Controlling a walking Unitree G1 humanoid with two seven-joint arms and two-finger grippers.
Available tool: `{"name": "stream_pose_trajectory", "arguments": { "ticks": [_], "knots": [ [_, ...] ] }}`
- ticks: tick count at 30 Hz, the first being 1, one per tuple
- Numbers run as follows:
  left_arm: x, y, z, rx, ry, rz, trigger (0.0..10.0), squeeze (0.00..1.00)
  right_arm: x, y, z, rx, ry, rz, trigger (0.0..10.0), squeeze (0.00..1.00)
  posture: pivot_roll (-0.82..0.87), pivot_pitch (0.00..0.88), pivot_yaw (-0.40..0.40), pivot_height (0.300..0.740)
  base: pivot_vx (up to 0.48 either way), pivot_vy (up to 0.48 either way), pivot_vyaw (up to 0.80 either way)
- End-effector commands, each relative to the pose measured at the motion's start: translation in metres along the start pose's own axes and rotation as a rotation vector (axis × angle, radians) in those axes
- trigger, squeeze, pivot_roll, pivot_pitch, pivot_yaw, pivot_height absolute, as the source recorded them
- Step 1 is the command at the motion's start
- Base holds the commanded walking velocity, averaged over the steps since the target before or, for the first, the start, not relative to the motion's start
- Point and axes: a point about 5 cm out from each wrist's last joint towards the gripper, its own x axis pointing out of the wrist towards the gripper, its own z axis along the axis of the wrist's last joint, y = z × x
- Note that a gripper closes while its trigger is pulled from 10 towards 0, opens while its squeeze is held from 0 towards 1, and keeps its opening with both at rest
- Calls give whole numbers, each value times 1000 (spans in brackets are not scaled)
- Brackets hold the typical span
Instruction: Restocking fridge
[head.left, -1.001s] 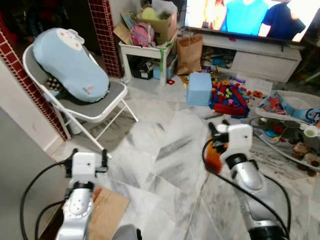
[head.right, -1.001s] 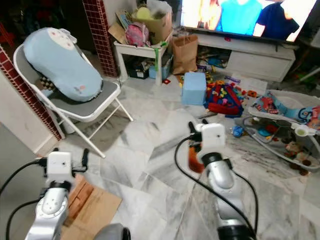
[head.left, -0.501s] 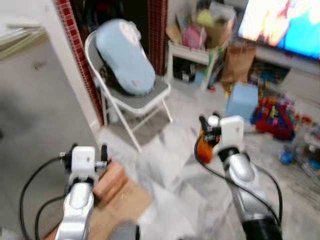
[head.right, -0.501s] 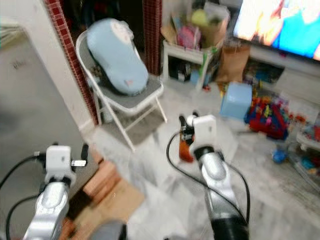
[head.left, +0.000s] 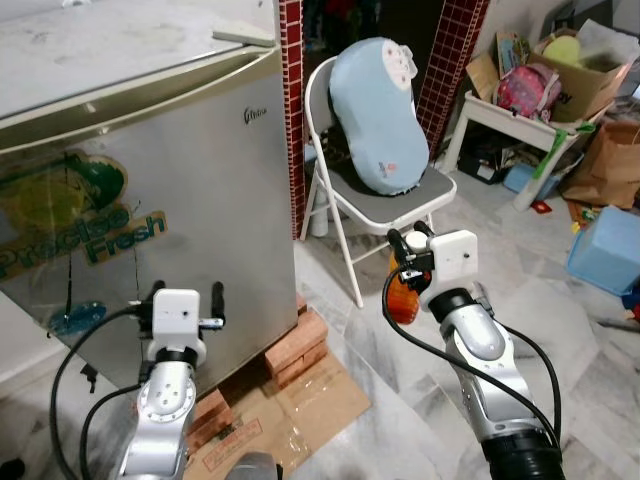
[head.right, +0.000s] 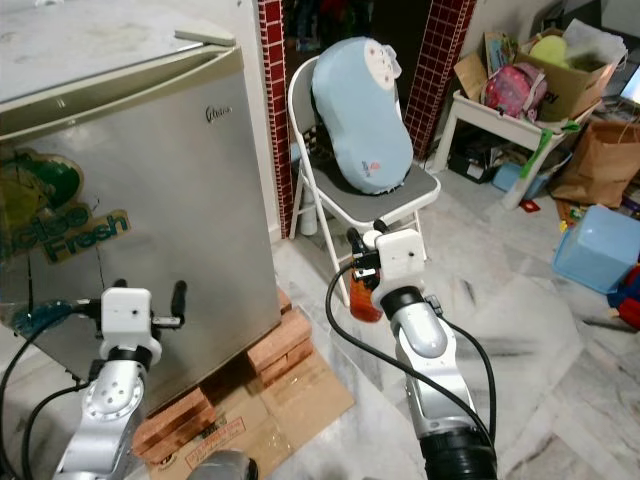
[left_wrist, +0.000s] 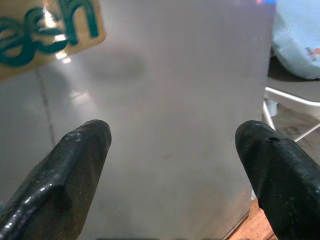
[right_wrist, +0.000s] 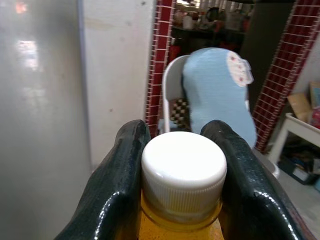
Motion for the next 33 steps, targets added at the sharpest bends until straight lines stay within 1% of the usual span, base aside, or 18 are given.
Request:
{"name": "stream_pose_trajectory", "arguments": {
  "ticks": [1,5,10,14,17,22,24,25,27,29,32,33],
  "knots": [
    [1,1,-1,4,12,7,10000,0,2,-2,8,0,-36,-7,10000,0,13,0,-21,740,-266,401,0],
    [1,0,-1,2,13,3,10000,0,2,-2,8,-1,-34,-6,10000,0,13,0,-21,740,-268,402,0],
    [1,-4,-1,23,4,-19,10000,0,3,-1,7,-1,-32,-1,10000,0,13,0,-21,740,-325,352,0],
    [0,-9,-1,65,-2,-34,10000,0,4,-1,7,-4,-30,4,10000,0,13,0,-22,740,-453,0,0],
    [0,-10,-1,53,0,-43,10000,0,4,0,7,-5,-29,5,10000,0,13,0,-21,740,-480,0,0],
    [2,-7,-2,29,15,-28,10000,0,6,0,7,-7,-29,5,10000,0,15,0,-21,740,-443,70,0],
    [3,-3,-2,1,15,-20,10000,0,6,0,7,-6,-30,3,10000,0,14,0,-20,740,0,459,0],
    [3,-3,-2,1,15,-20,10000,0,6,0,7,-6,-30,3,10000,0,14,0,-20,740,0,461,0],
    [4,-1,0,16,-1,-17,10000,0,5,1,7,-3,-31,-3,10000,0,14,0,-20,740,0,0,0],
    [5,1,0,18,4,-17,10000,0,4,4,7,0,-35,-6,10000,0,16,0,-17,740,0,0,0],
    [6,6,-2,-18,17,1,10000,0,3,7,8,-1,-40,-2,10000,0,15,0,-17,740,0,251,0],
    [6,7,-2,-16,18,2,10000,0,3,7,7,0,-40,-2,10000,0,15,0,-17,740,0,480,0]
  ]
}}
